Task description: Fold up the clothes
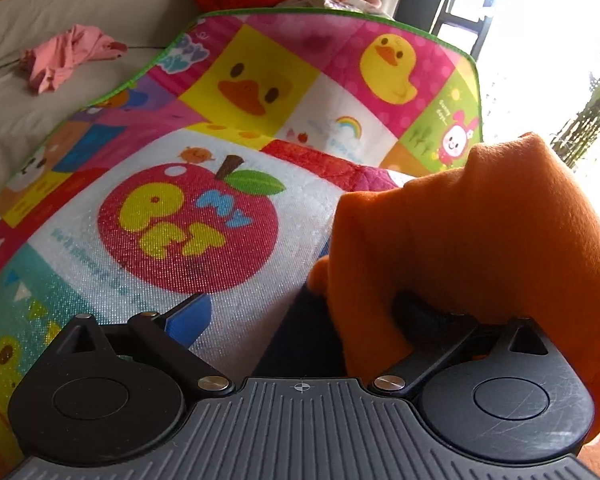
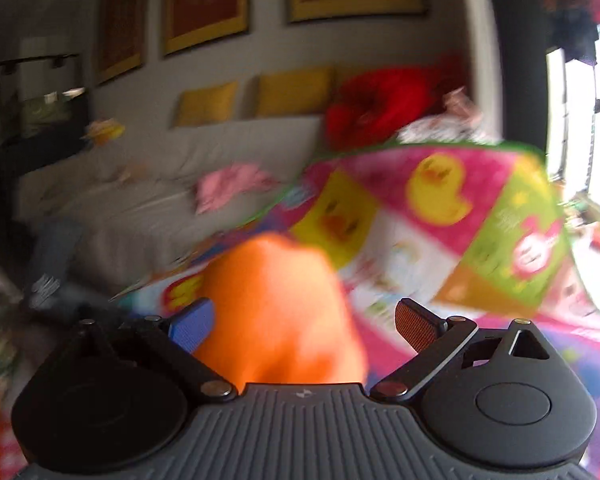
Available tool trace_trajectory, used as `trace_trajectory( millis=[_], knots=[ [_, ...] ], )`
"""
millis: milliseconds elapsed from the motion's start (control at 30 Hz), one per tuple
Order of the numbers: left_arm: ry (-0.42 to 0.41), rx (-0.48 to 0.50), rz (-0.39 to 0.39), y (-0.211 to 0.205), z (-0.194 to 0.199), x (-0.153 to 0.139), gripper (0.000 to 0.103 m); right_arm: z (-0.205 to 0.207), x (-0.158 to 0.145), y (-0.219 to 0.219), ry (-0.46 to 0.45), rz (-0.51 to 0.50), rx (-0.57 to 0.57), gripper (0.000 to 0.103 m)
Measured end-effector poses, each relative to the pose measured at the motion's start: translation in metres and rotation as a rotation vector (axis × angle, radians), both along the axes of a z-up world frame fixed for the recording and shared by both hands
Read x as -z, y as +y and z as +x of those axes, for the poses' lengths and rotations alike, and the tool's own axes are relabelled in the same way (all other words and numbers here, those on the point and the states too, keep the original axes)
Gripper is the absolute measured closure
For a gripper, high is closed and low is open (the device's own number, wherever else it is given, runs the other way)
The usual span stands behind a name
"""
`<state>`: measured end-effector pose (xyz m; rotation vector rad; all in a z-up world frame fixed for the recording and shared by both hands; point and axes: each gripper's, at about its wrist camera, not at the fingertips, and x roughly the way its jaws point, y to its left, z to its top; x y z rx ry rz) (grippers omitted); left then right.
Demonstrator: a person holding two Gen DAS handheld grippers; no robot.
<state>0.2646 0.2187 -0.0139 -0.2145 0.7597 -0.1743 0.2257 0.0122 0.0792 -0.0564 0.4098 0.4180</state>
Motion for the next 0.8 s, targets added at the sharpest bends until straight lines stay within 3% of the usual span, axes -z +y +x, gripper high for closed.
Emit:
trace_trajectory(
  millis=[167, 300, 467, 567, 700, 800],
  knots=[
    [0.002, -0.010, -0.007, 0.002, 0.001, 0.002, 0.002, 0.031, 0.024, 0.014, 0.049, -0.109, 0.095, 0.001],
    [0.006, -0.015, -0.024, 0.004, 0.000, -0.002, 0.002, 0.029, 0.026, 0.009, 0.094, -0.070, 0.125, 0.001],
    [-0.018, -0.021, -0.068, 0.007, -0.006, -0.009, 0.003, 0.019, 0.027, 0.006, 0.040, -0.146, 0.117, 0.001],
    [-0.033, -0.016, -0.047, 0.002, -0.007, -0.010, 0.003, 0.019, 0.023, 0.000, 0.048, -0.115, 0.126, 0.000],
    [-0.031, -0.008, -0.021, -0.001, -0.007, -0.009, 0.002, 0.003, 0.010, -0.009, 0.045, -0.013, 0.023, 0.001],
    [-0.029, -0.010, -0.019, -0.001, -0.007, -0.009, 0.002, -0.011, 0.013, -0.010, 0.085, -0.015, -0.123, 0.000]
  ],
)
